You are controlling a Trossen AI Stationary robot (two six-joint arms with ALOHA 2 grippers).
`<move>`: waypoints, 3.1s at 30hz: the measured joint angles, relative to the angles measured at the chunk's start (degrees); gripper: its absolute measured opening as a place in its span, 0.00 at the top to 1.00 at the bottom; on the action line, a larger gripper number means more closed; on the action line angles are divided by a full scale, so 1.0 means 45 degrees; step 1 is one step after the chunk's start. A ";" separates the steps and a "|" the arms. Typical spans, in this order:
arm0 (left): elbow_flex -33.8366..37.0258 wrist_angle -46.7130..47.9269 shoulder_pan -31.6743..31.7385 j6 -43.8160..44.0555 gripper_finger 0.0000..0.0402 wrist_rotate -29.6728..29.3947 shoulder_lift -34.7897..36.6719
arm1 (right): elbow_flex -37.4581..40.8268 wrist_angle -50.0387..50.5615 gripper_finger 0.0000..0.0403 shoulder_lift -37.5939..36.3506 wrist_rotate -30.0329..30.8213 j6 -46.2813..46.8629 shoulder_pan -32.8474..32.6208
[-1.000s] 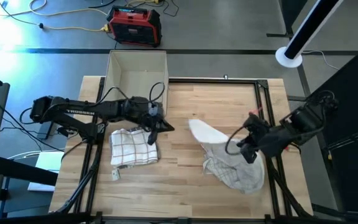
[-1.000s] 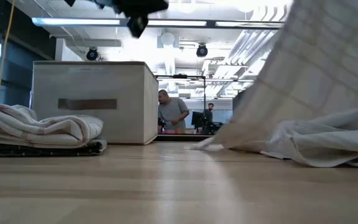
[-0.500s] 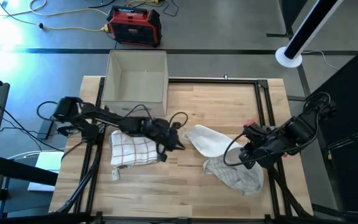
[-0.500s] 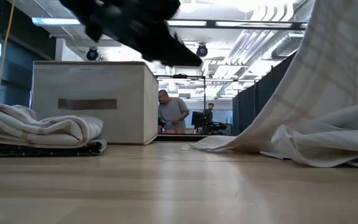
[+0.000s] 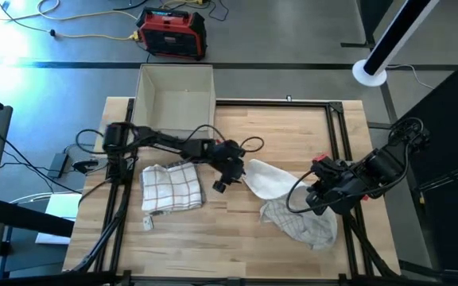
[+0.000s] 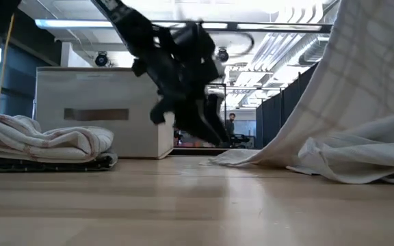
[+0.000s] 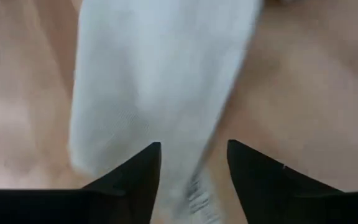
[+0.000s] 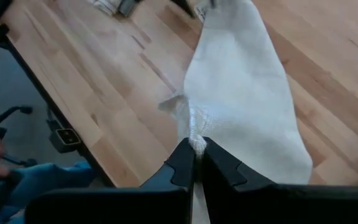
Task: Fold towel
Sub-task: Fold the white towel
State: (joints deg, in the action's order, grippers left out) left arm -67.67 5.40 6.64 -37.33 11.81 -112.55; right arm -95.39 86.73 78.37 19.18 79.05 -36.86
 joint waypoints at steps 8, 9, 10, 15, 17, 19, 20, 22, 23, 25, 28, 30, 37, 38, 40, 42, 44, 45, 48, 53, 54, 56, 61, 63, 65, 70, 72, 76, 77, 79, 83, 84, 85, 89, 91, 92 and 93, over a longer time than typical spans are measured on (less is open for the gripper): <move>-0.0697 0.0632 0.0502 -0.1059 0.55 -0.1098 -0.1073 | 0.0000 -0.0085 0.99 0.0000 -0.0002 -0.0541 0.0000; -0.0800 0.0796 0.0537 -0.1012 0.57 -0.0920 -0.1102 | 0.0000 -0.0078 0.99 0.0000 -0.0002 -0.0738 0.0000; -0.0887 0.0947 0.0552 -0.0906 0.59 -0.0819 -0.1158 | 0.0000 -0.0063 0.99 0.0000 0.0000 -0.0946 0.0000; -0.1173 0.1550 0.0548 0.0183 0.80 -0.0573 -0.1569 | 0.0000 0.0015 0.99 0.0000 0.0101 -0.1326 0.0000; -0.1183 0.1729 0.0534 0.0852 0.93 -0.0596 -0.1689 | 0.0000 0.0063 0.99 -0.0003 0.0199 -0.1328 0.0000; -0.1197 0.1904 0.0529 0.1884 0.97 -0.0486 -0.1738 | 0.0001 0.0055 0.99 0.0000 0.0384 -0.1237 0.0000; -0.1197 0.1933 0.0536 0.2399 0.97 -0.0356 -0.1722 | 0.0004 0.0045 0.99 0.0000 0.0462 -0.1220 0.0000; -0.1173 0.2313 0.0547 0.3408 0.98 -0.0218 -0.1417 | 0.0000 0.0027 0.99 0.0000 0.0763 -0.1069 0.0000; -0.1147 0.2606 0.0532 0.3877 0.99 -0.0208 -0.1176 | 0.0005 0.0014 0.99 0.0000 0.0954 -0.0999 0.0000; -0.1050 0.3508 0.0458 0.4697 0.99 -0.0206 -0.0422 | 0.0002 -0.0114 0.99 0.0000 0.1337 -0.0986 0.0000; -0.1217 0.5114 0.0308 0.5151 1.00 -0.0231 0.1326 | -0.0221 -0.0171 0.99 0.0005 0.1631 -0.0994 -0.0049; -0.1380 0.6287 0.0205 0.5155 1.00 -0.0345 0.2813 | -0.0541 -0.0170 0.99 0.0000 0.1812 -0.0971 -0.0076; -0.1415 0.7568 -0.0107 0.5299 1.00 -0.1445 0.7212 | -0.1922 -0.0125 0.99 0.0000 0.3561 -0.1716 -0.0097; -0.1421 0.7533 -0.0102 0.5481 1.00 -0.1692 0.7714 | -0.2196 -0.0124 0.99 0.0000 0.3840 -0.2058 -0.0093; -0.1405 0.7570 -0.0049 0.5984 1.00 -0.2222 0.8489 | -0.2766 -0.0154 0.99 0.0000 0.4481 -0.2813 -0.0097; -0.1391 0.7594 -0.0049 0.6613 1.00 -0.2828 0.9203 | -0.3382 -0.0171 0.99 -0.0010 0.5314 -0.3637 -0.0097; -0.1438 0.7553 -0.0030 0.7060 1.00 -0.3427 0.9911 | -0.4044 -0.0175 0.99 -0.0010 0.6084 -0.4663 -0.0097; -0.1514 0.7536 0.0017 0.7223 1.00 -0.3695 1.0187 | -0.4377 -0.0184 0.99 -0.0008 0.6451 -0.5219 -0.0095; -0.1869 0.7549 0.0252 0.7797 1.00 -0.4280 1.0602 | -0.5294 -0.0180 0.99 -0.0010 0.7203 -0.6648 -0.0092; -0.3132 0.7281 0.0861 0.8893 1.00 -0.5198 1.0662 | -0.6650 -0.0177 0.99 -0.0006 0.7927 -0.9202 -0.0092; -0.3317 0.7062 0.0960 0.9084 1.00 -0.5239 1.0648 | -0.6903 -0.0173 0.99 -0.0010 0.8088 -0.9698 -0.0092; -0.3625 0.6516 0.1148 0.9447 1.00 -0.5265 1.0594 | -0.7342 -0.0178 0.99 -0.0010 0.8402 -1.0664 -0.0092; -0.4005 0.3736 0.1484 0.9903 1.00 -0.5241 1.0617 | -0.8236 -0.0121 0.99 -0.0013 1.0363 -1.2865 -0.0092; -0.4024 0.2614 0.1658 0.9620 1.00 -0.5231 1.0593 | -0.8604 -0.0080 0.99 -0.0024 1.1508 -1.3683 -0.0092; -0.4023 0.1894 0.1853 0.9065 1.00 -0.5211 1.0514 | -0.8813 -0.0188 0.99 -0.0074 1.2727 -1.4493 -0.0092; -0.4019 0.0953 0.2258 0.9172 1.00 -0.4141 1.0335 | -0.8631 -0.1224 0.99 -0.0763 1.2436 -1.5145 -0.0092; -0.4019 0.0804 0.2273 0.9258 1.00 -0.3131 1.0335 | -0.8636 -0.1498 0.99 -0.0905 1.1197 -1.4708 -0.0092; -0.4010 0.0193 0.1819 0.9723 1.00 -0.1083 1.0393 | -0.8636 -0.2144 0.99 -0.0965 0.7273 -1.3709 -0.0092; -0.4009 -0.0209 0.1637 0.9918 1.00 -0.0688 1.0408 | -0.8631 -0.2448 0.99 -0.0913 0.6143 -1.3641 -0.0092; -0.4005 -0.1369 0.1222 1.0259 1.00 -0.0009 1.0418 | -0.8631 -0.3332 0.99 -0.0701 0.4161 -1.3964 -0.0097; -0.4005 -0.4172 0.0149 1.0272 1.00 0.1357 1.0432 | -0.8612 -0.5803 0.99 -0.0108 0.1532 -1.5383 -0.0619; -0.4017 -0.4717 -0.0123 1.0255 1.00 0.1447 1.0433 | -0.8612 -0.6415 0.99 0.0025 0.1315 -1.5824 -0.0815; -0.4066 -0.5064 -0.0368 1.0175 1.00 0.1465 1.0439 | -0.8612 -0.6954 0.99 0.0127 0.1242 -1.6284 -0.1012; -0.4815 -0.4796 -0.1309 0.9591 1.00 0.1380 1.0342 | -0.8612 -0.8214 0.99 0.0328 0.1245 -1.7832 -0.1963; -0.5203 -0.4574 -0.1808 0.9390 1.00 0.1286 1.0155 | -0.8612 -0.8611 0.99 0.0389 0.1492 -1.8545 -0.2578; -0.5376 -0.4525 -0.2030 0.9282 1.00 0.1255 1.0019 | -0.8612 -0.8842 0.99 0.0423 0.1642 -1.8927 -0.2893; -0.5545 -0.4502 -0.2256 0.9222 1.00 0.1256 0.9856 | -0.8612 -0.9088 0.99 0.0447 0.1729 -1.9403 -0.3224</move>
State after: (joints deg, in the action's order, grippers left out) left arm -92.62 -14.86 -3.52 4.17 17.47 -68.20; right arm -134.15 45.83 80.38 26.96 -8.27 -51.37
